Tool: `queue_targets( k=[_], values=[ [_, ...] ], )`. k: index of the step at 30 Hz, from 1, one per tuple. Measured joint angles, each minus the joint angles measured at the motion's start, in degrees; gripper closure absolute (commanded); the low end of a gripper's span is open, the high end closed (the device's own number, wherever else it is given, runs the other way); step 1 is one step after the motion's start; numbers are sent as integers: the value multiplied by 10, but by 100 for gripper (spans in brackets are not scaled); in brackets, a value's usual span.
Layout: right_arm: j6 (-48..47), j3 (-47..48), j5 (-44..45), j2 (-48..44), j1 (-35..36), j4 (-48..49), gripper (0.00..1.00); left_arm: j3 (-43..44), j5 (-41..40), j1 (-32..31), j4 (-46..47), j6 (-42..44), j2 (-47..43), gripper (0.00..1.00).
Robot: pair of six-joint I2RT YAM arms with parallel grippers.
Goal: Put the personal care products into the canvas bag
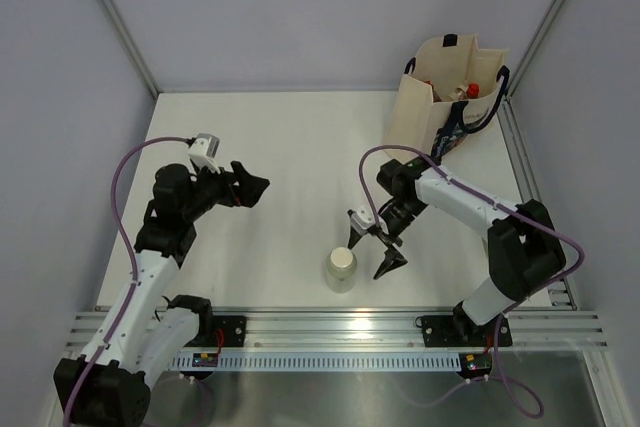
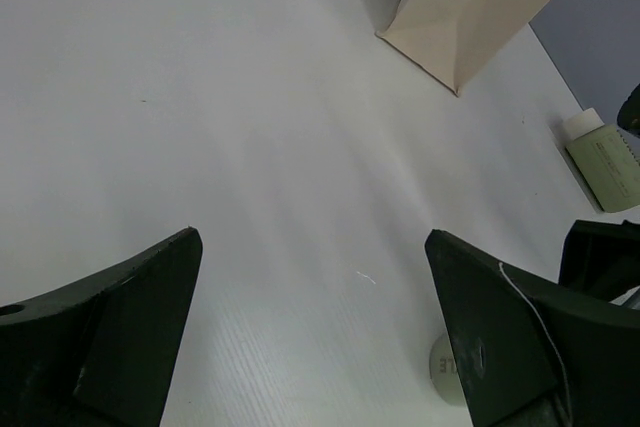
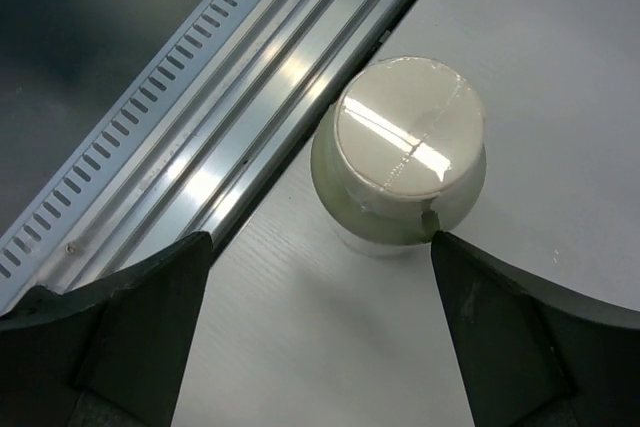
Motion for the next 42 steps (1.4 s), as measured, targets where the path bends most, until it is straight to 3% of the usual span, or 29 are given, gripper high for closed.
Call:
queue_targets(
  k=[10,19,21,22,26,27,31,36,37,42],
  values=[
    [199,-19,-21,36,81,176,0,0,0,0,-2,-9,-12,1],
    [280,-21,-21,46,131,261,0,0,-6,0,-9,-9,-12,1],
    [287,-21,-21,56,138,269,5,0,-9,0,-14,-9,-14,1],
    [290,-21,-20,62,141,273,8,0,-9,0,-16,-9,-16,1],
    [297,-8,-21,82,149,274,39,0,-13,0,-20,-9,-24,1],
    [299,-2,-18,84,151,274,53,0,-14,0,-21,-9,-26,1],
    [300,4,-13,86,152,275,78,0,-18,0,-24,-10,-31,1],
    [316,21,-4,86,144,258,91,0,-18,0,-24,-13,-32,1],
    [325,32,-5,86,135,246,99,0,-18,0,-24,-14,-32,1],
    [393,147,-37,88,41,200,100,0,-18,0,-17,-15,-30,1]
  ],
)
